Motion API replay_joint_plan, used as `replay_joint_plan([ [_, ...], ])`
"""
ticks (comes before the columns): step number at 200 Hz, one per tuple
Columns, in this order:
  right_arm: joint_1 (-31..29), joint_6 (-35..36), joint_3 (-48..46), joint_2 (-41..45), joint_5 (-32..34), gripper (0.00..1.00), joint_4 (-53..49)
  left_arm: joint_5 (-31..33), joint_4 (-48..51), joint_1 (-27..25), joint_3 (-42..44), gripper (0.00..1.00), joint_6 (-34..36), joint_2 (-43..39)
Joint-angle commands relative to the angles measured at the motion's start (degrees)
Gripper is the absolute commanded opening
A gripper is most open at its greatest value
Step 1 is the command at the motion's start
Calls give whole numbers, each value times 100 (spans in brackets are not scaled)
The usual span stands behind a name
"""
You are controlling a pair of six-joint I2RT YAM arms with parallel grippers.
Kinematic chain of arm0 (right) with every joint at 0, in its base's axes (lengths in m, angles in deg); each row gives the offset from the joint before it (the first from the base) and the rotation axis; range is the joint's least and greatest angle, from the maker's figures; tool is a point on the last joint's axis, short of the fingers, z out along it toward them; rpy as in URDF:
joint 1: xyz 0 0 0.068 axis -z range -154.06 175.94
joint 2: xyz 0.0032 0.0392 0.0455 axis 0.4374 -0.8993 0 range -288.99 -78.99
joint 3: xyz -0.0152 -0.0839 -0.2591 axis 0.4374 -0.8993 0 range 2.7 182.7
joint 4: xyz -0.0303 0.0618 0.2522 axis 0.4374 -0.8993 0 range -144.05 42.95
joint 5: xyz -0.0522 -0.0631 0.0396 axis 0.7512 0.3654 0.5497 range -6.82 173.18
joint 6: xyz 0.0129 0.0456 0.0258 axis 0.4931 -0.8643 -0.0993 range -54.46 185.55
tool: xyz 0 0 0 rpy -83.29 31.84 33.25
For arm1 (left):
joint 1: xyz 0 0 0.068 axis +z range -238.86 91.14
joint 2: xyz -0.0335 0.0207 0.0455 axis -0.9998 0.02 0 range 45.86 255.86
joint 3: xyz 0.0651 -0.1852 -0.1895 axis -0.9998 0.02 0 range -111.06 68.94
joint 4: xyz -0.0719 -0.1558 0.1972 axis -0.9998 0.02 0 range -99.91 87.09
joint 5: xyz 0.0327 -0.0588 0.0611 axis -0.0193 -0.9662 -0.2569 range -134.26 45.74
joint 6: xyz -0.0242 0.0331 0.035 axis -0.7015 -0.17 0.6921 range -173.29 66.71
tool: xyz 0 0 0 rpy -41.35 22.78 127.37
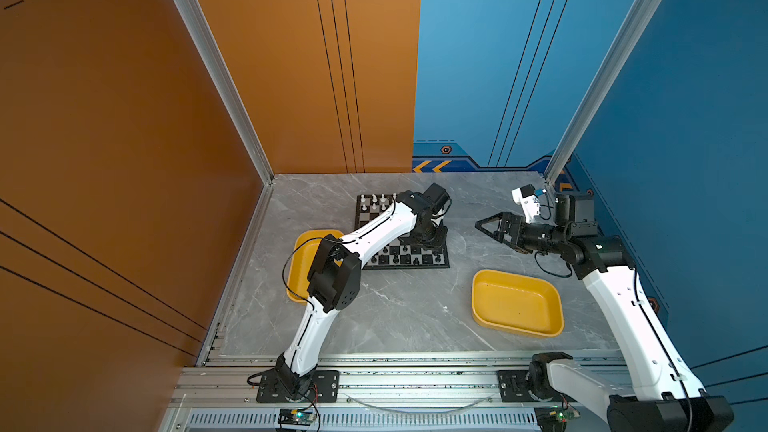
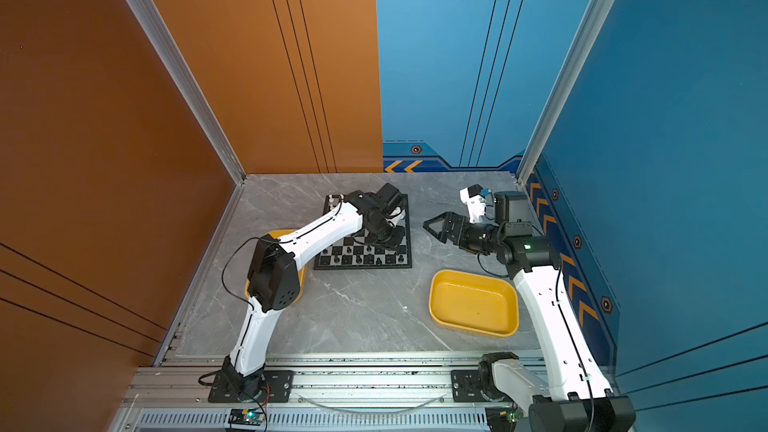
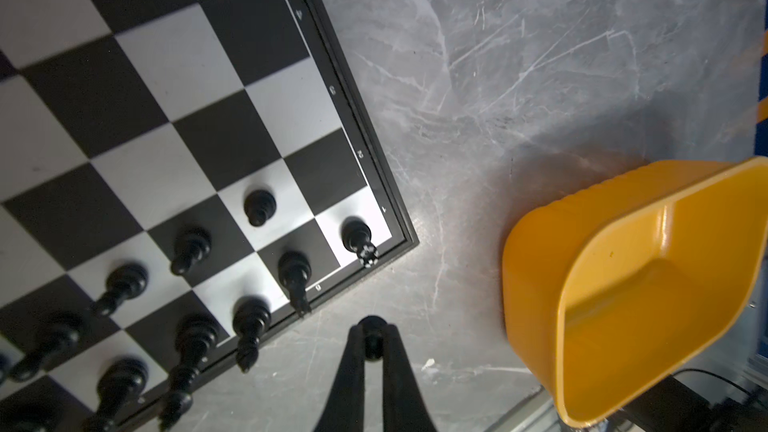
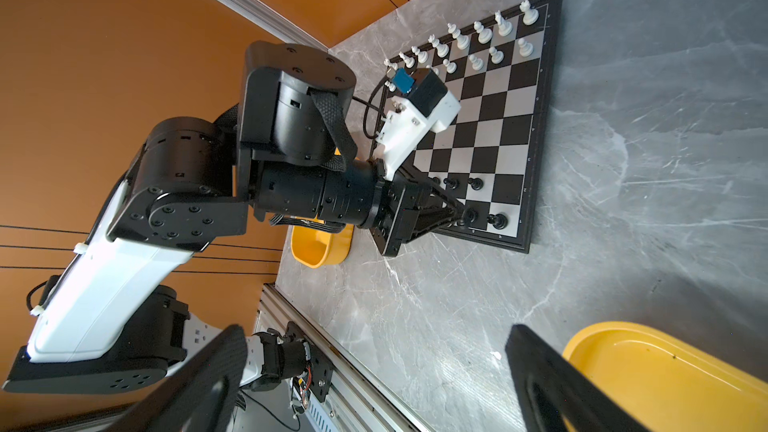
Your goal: Set up the chess pieces on the board
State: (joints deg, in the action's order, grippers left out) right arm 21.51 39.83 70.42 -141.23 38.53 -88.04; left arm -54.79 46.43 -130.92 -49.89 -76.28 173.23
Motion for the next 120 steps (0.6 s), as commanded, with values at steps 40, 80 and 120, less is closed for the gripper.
replay_joint_plan([
  [40,133,53,-102,72,199,100,-165,726,336,-94,-817,0,382,662],
  [80,186,76,-70,18,189,100,-172,586,334,-143,-1155,0,357,1017],
  [120,240,76,-114,23,197,100,-181,580,329,-157,-1195,0,356,1159],
])
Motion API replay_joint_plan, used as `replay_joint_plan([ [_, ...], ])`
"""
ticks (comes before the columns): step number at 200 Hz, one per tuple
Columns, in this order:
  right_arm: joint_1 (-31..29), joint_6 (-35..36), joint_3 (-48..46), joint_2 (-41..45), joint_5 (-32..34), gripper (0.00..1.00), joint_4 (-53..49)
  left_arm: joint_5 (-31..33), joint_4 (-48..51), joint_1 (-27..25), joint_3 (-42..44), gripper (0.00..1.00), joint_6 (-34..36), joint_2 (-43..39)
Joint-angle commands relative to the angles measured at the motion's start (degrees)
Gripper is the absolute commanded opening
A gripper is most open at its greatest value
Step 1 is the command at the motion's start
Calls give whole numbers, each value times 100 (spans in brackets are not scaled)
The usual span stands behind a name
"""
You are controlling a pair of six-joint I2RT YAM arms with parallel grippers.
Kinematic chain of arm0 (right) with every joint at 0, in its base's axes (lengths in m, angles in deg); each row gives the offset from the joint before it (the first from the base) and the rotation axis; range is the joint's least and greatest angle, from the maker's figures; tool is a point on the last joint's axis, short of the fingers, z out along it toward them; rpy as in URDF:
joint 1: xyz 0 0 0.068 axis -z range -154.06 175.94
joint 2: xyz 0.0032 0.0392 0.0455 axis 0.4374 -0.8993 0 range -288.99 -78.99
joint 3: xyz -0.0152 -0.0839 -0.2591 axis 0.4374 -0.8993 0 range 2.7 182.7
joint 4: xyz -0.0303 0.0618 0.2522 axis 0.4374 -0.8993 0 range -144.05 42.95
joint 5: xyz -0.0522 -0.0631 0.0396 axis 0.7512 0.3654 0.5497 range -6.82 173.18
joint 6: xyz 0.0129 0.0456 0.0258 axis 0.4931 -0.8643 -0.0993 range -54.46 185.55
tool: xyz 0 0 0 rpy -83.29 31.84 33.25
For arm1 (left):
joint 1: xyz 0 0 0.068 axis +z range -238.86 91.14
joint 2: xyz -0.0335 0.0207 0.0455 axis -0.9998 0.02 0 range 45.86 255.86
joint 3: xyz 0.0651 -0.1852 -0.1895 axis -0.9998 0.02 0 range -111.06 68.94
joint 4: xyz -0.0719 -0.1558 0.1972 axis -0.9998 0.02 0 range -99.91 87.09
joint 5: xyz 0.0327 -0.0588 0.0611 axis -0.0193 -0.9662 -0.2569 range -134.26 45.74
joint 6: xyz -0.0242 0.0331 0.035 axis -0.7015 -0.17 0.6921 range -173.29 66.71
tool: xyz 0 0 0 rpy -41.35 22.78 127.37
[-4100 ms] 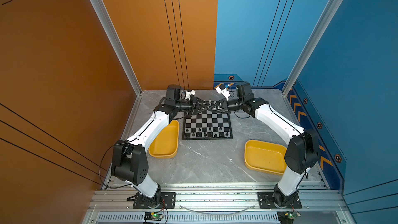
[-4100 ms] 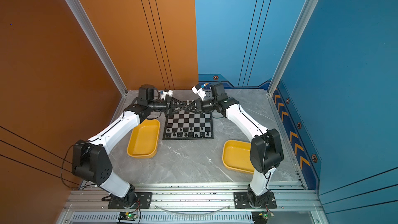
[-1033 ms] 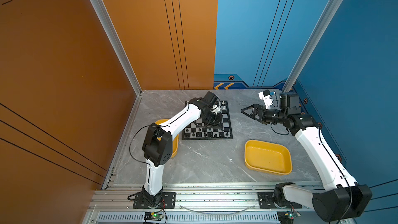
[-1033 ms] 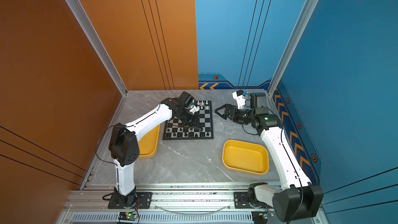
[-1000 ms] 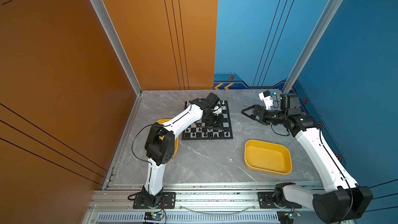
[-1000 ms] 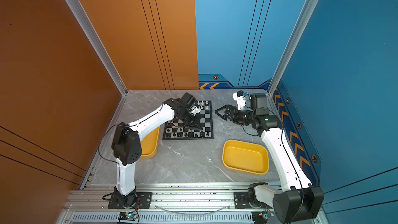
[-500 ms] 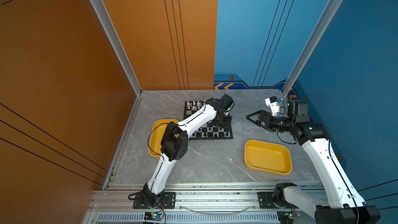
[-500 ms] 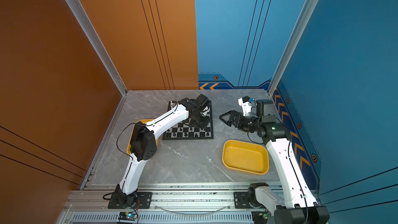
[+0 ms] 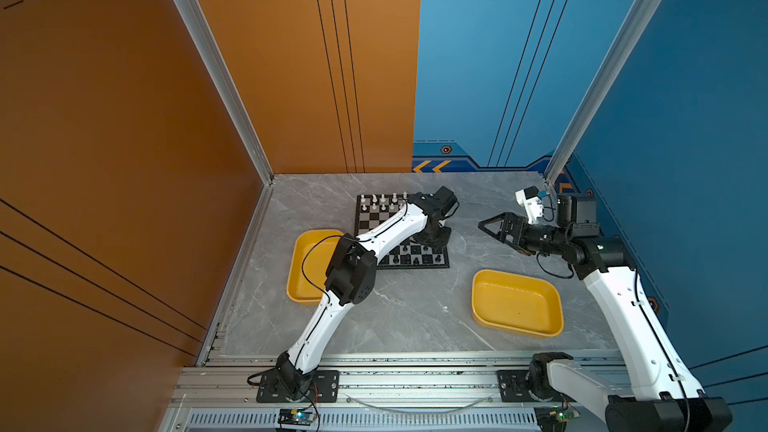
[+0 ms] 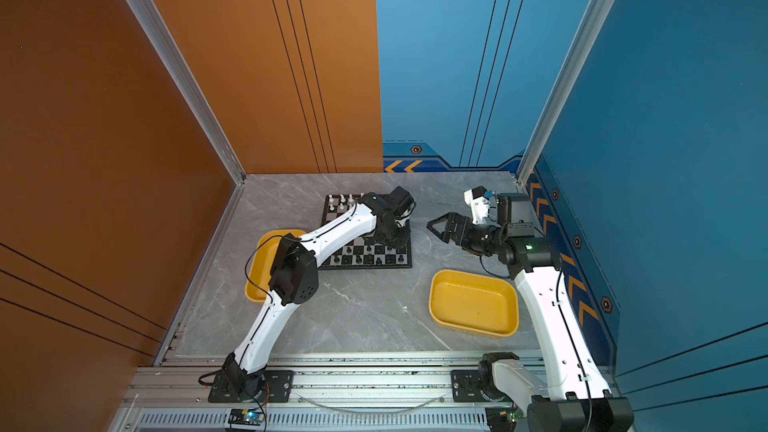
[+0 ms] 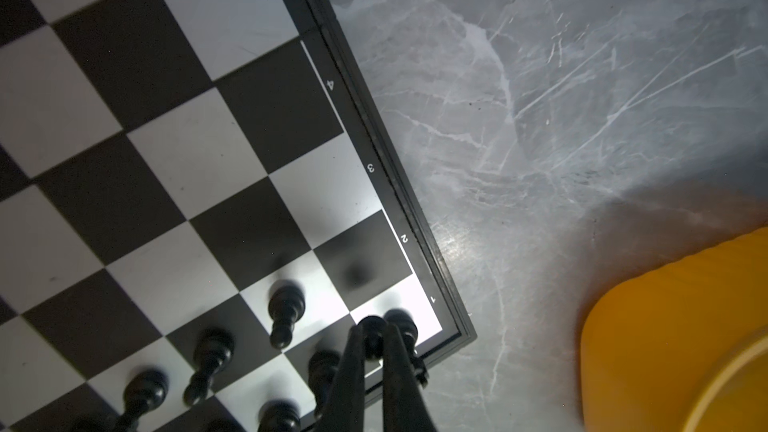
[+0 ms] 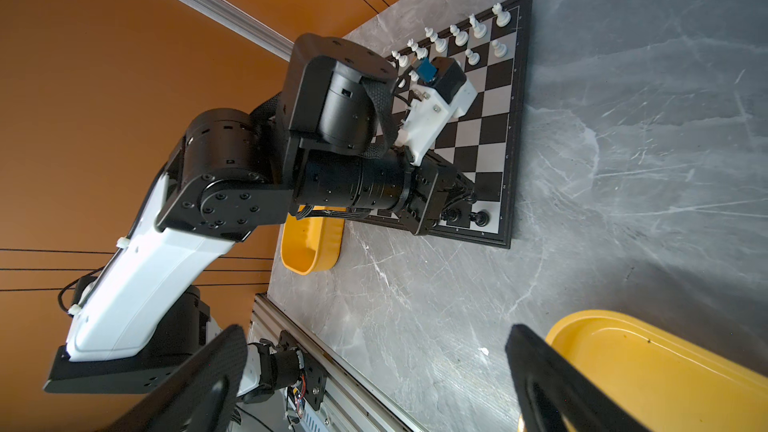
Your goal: Set up the chess pieces on the board
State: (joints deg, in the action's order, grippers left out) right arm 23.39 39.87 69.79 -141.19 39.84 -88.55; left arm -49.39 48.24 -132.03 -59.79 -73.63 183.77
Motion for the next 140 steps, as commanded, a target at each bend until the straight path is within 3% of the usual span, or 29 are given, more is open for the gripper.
replay_joint_plan([
  [1,52,76,-53,17,64,100,-131,39,150,-48,-205,0,91,110],
  [140,96,131,2,-47,87,100,-183,381,123,-68,-551,0,304,535],
])
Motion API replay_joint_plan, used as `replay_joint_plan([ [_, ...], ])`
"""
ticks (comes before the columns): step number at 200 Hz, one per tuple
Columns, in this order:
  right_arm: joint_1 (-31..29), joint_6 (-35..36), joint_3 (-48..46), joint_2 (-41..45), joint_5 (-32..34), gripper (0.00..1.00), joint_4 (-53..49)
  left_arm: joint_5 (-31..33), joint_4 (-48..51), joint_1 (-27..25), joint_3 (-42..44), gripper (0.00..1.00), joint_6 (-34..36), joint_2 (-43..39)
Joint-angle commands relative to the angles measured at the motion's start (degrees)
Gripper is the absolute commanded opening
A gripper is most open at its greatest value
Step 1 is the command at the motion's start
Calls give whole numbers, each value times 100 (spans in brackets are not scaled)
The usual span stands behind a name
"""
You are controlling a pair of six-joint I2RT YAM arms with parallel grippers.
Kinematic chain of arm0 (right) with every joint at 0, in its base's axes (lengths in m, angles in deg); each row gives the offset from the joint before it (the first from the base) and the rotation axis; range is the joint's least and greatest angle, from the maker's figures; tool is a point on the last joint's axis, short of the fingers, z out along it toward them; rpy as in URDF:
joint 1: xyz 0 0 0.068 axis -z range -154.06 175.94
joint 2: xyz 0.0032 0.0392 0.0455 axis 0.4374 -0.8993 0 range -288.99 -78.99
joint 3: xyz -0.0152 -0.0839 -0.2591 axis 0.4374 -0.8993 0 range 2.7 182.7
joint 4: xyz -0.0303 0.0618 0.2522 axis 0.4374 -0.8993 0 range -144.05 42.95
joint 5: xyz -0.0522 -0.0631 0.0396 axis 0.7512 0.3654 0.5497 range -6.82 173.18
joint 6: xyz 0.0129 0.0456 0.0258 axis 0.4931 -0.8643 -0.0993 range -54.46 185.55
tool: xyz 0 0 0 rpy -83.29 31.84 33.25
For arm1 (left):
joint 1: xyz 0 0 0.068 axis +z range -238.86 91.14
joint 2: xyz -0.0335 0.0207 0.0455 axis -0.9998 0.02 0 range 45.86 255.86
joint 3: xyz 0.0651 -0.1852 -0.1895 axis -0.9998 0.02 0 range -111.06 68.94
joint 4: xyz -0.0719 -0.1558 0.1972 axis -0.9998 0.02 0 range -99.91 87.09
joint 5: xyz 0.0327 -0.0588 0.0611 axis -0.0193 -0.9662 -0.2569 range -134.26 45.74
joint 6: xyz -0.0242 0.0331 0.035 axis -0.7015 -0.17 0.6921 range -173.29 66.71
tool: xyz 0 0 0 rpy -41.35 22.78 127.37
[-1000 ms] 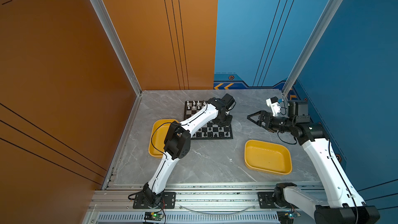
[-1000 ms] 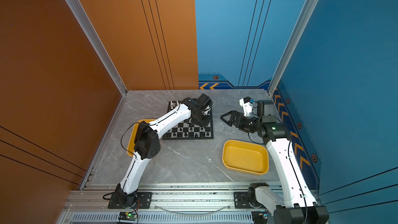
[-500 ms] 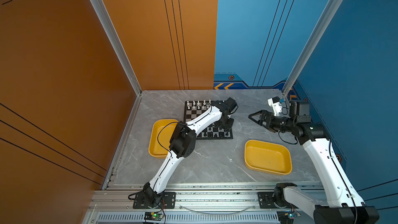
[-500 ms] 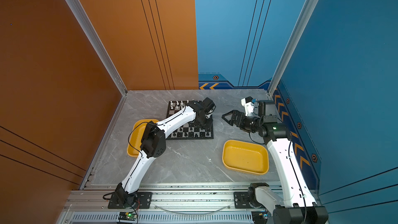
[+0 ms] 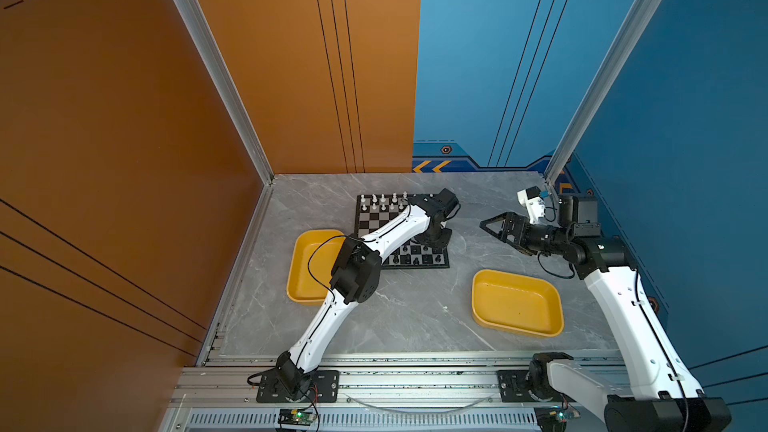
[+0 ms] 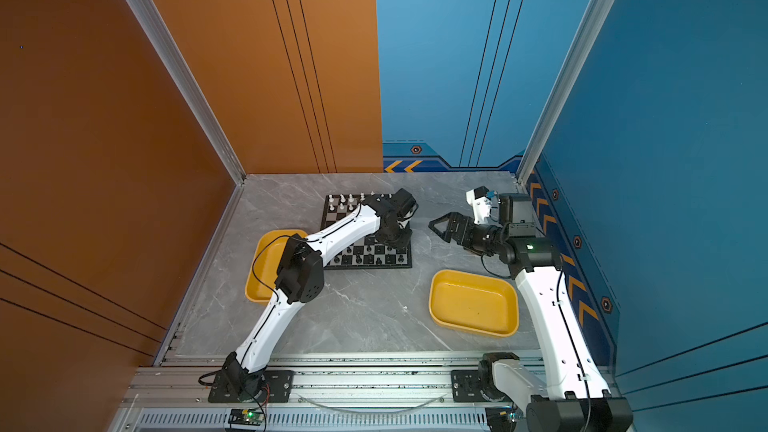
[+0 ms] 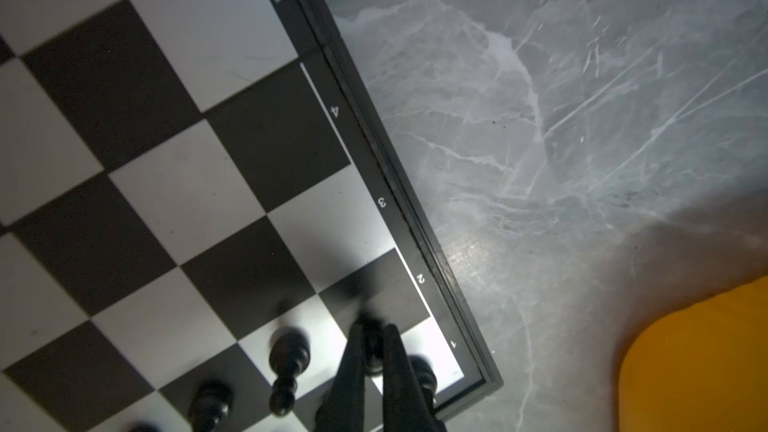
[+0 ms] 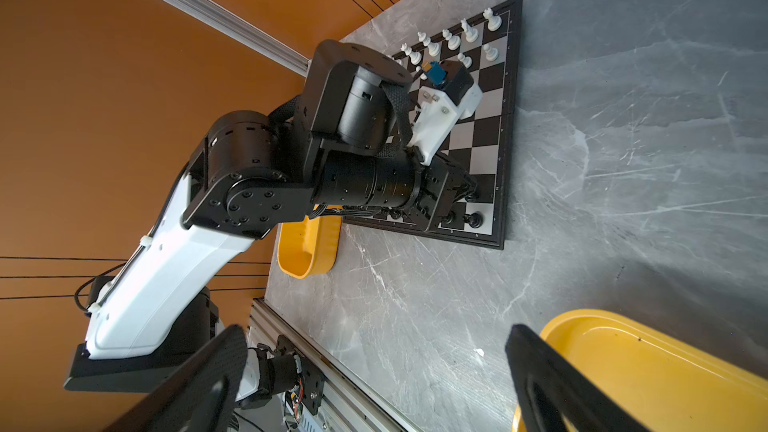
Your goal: Set up the chess pieces on the board
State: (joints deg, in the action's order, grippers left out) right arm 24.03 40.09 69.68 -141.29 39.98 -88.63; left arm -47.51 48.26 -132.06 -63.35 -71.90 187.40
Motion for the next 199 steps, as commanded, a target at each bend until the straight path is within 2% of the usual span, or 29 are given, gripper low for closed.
replay_joint_plan([
  [1,33,110,15,-36,74,100,-174,193,123,-66,-198,0,135,172],
  [72,33,163,87,-107,92,100,-234,449,-29,-110,-148,0,138,25],
  [97,33,181,118,-141,90,100,-238,679,-550,-180,381,0,173,-314],
  [134,16,207,175,-192,88,100,-307,685,-1480,-206,1387,0,73,-854],
  [199,-47,251,209,-203,145,100,-438,663,-1944,-236,2031,0,-46,-1177],
])
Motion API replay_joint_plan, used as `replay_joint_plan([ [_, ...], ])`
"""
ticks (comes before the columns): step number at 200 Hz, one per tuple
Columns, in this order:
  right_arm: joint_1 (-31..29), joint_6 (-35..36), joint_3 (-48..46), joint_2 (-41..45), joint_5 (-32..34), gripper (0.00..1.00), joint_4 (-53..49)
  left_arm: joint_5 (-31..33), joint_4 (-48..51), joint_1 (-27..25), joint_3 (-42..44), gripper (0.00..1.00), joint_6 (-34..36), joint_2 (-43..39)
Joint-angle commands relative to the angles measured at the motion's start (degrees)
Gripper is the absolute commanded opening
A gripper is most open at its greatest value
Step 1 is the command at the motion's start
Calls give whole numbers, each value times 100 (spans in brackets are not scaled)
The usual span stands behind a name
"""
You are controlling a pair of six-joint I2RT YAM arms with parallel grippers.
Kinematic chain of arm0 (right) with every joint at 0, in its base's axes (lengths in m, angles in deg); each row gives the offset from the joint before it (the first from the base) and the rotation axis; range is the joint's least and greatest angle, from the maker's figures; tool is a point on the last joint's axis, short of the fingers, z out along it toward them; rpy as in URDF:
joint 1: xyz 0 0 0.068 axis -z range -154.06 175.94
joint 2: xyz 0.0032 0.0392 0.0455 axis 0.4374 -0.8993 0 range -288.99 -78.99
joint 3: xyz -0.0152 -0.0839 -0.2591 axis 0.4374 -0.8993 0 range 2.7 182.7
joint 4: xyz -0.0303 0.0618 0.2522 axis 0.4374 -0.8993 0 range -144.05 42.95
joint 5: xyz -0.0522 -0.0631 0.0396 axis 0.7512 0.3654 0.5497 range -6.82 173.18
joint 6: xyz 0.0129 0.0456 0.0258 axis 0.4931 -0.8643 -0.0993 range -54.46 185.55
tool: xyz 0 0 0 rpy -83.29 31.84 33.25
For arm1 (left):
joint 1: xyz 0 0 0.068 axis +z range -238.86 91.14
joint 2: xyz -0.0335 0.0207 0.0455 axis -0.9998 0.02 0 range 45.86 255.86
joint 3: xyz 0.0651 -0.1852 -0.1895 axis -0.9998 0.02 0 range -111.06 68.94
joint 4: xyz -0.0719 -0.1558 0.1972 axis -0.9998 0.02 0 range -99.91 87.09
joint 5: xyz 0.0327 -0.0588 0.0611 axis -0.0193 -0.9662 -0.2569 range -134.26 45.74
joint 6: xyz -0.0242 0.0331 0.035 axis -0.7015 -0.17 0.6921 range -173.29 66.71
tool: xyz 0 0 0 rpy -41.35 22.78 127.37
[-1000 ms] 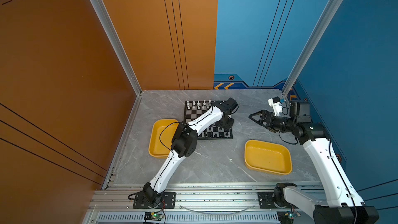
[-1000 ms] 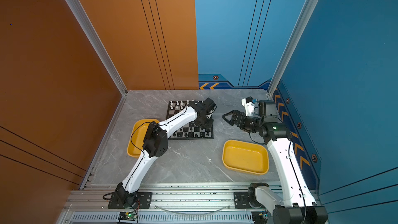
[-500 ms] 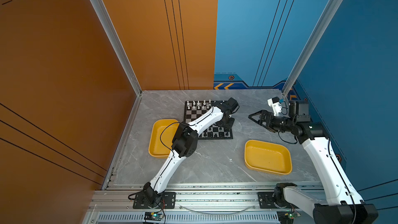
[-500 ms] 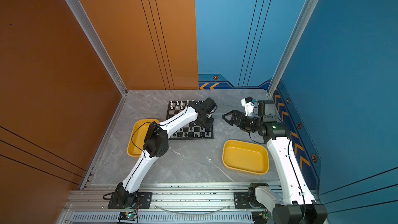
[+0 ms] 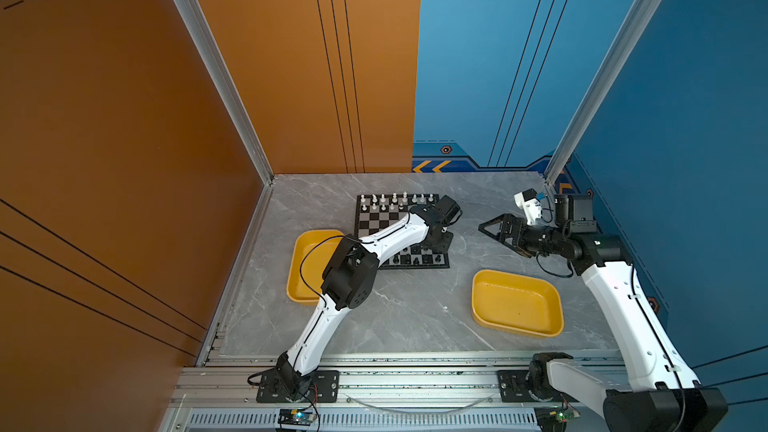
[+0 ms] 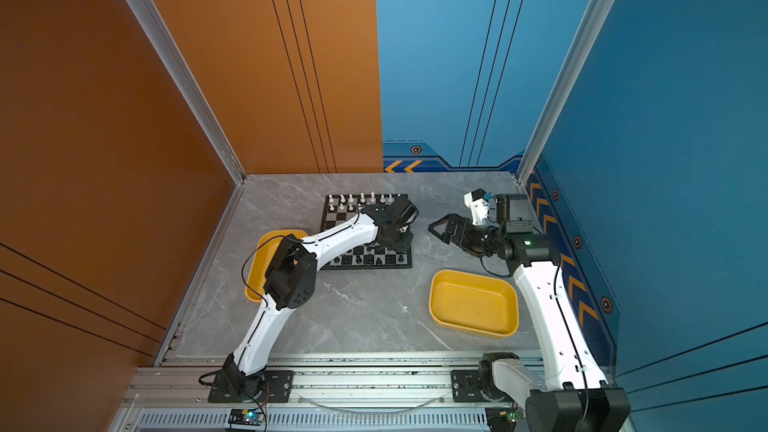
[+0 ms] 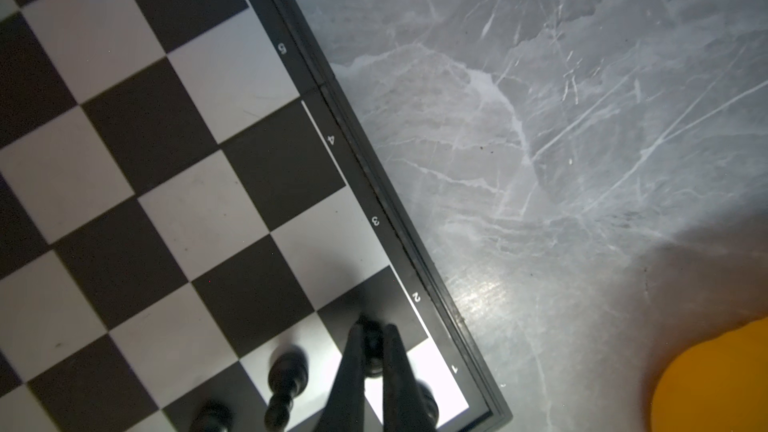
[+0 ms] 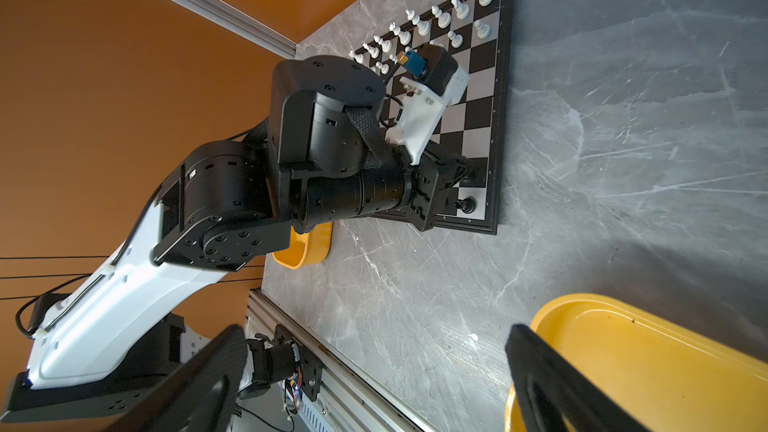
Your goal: Set up the chess pieces on the board
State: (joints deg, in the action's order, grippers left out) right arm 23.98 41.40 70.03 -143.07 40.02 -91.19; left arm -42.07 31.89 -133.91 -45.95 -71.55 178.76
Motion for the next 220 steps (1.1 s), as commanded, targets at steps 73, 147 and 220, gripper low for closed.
replay_joint_plan([
  [73,-131,173,258,-98,157,100,-234,185,-1092,-69,920,0,-163,-686],
  [147,-182,230,298,-112,189,100,-312,237,-1857,-121,1548,0,-139,-939],
  [220,-278,313,436,-206,229,100,-441,407,-2579,-179,2168,0,-64,-1144],
])
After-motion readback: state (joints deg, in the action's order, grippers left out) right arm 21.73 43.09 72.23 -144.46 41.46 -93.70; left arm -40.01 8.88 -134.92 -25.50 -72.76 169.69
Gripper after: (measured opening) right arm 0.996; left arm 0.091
